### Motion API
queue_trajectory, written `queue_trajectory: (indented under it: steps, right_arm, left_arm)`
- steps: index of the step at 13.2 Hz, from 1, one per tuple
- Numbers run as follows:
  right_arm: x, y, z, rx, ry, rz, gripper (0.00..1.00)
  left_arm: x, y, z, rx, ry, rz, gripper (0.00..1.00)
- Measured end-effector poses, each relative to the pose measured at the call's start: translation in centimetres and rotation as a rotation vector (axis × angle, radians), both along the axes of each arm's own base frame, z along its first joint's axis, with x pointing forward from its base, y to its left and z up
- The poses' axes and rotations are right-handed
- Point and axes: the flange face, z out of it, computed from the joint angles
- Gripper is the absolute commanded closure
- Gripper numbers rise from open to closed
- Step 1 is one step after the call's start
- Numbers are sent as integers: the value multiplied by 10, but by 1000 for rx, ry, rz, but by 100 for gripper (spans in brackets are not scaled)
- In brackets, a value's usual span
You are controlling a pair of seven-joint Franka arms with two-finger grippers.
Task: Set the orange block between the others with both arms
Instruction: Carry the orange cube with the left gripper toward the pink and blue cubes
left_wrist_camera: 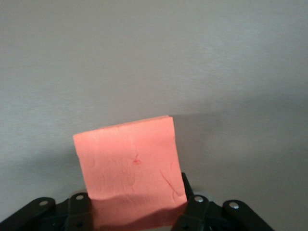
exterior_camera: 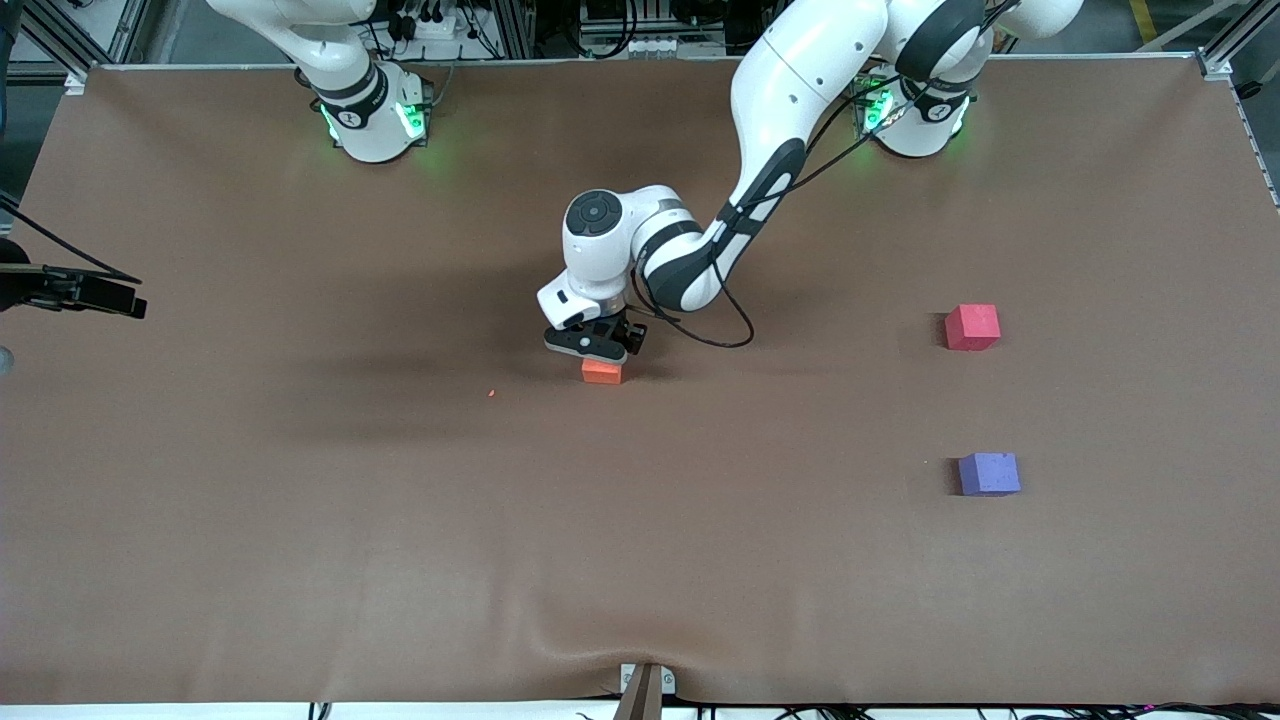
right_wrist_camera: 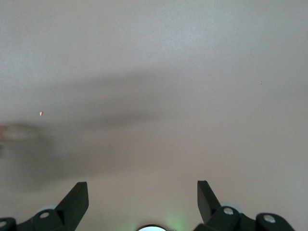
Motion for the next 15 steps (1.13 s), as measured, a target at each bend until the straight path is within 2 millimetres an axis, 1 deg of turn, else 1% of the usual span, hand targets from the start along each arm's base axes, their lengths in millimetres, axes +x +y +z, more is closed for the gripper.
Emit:
queue_trajectory:
  steps: [1, 2, 3, 4, 5, 6, 7, 8, 9, 11, 12, 13, 15]
  right_arm:
    - [0, 0, 0, 0, 0, 0, 0]
    - [0, 0, 0, 0, 0, 0, 0]
    - [0, 0, 0, 0, 0, 0, 0]
    - [0, 0, 0, 0, 0, 0, 0]
    - [0, 0, 0, 0, 0, 1, 0]
    - [0, 0, 0, 0, 0, 1, 0]
    - [0, 1, 0, 0, 0, 1, 0]
    - [0, 0, 0, 0, 0, 1, 0]
    - [0, 1, 0, 0, 0, 1, 0]
    - [0, 0, 0, 0, -1, 1, 0]
    - [0, 1, 0, 0, -1, 1, 0]
    - [0, 1, 0, 0, -1, 1, 0]
    - [0, 1, 0, 0, -1, 2, 0]
  left_arm:
    - [3, 4, 8, 37, 9, 16, 100]
    - [6, 8, 24, 74, 15, 36, 100]
    - [11, 13, 49, 102, 14, 59, 100]
    - [20, 22, 81, 122, 8, 89, 100]
    - [31, 35, 115, 130, -2, 126, 100]
    - [46, 53, 147, 130, -11, 176, 100]
    - [61, 74, 170, 133, -14, 226, 100]
    - [78, 99, 182, 140, -12, 277, 100]
    - [95, 124, 182, 151, -3, 325, 100]
    - [130, 176, 169, 170, 19, 421, 100]
    - [150, 206, 168, 170, 25, 476, 100]
    - [170, 239, 171, 165, 26, 532, 100]
    - [198, 295, 177, 158, 28, 620, 100]
